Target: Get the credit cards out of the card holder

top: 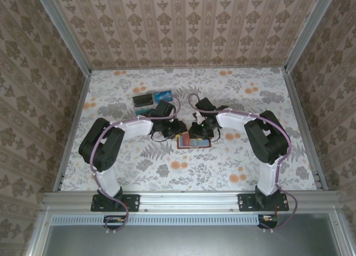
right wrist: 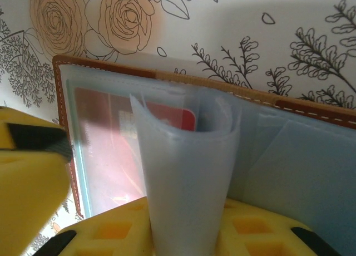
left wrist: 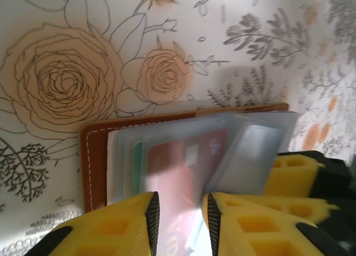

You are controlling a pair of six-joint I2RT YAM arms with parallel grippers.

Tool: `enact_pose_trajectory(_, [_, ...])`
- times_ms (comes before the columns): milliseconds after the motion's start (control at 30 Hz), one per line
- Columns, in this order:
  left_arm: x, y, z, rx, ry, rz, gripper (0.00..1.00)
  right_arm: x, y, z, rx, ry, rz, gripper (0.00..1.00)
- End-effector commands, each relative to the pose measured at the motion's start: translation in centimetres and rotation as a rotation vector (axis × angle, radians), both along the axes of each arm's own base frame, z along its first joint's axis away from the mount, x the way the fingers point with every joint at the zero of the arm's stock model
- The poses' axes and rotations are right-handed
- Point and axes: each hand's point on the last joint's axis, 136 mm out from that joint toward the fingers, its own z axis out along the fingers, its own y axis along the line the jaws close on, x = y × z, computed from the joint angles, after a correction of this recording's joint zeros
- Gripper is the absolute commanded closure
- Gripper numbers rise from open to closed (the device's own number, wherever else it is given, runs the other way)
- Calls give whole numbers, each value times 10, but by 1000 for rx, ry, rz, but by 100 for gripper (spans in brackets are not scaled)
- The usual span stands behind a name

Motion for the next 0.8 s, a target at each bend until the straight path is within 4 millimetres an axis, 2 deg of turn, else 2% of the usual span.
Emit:
enact_pose_trajectory(0, [-1, -11, 1, -21, 9, -34, 71, -11, -6, -7, -32, 34, -12, 69])
enact_pose_trajectory(200, [-18, 11, -30, 118, 78, -24, 79, -5, -19, -4, -108, -8, -27, 64])
enact_pose_trajectory(300, [-25, 17, -38, 140, 89, -18, 79, 0, -30, -1, -166, -42, -50, 61])
enact_pose_trajectory(500, [-33, 24, -45, 158, 103, -19, 80, 8, -56, 7, -298, -90, -124, 55])
enact_pose_trajectory(767, [-30, 22, -44, 153, 95, -31, 81, 14, -86, 20, -442, -155, -200, 56])
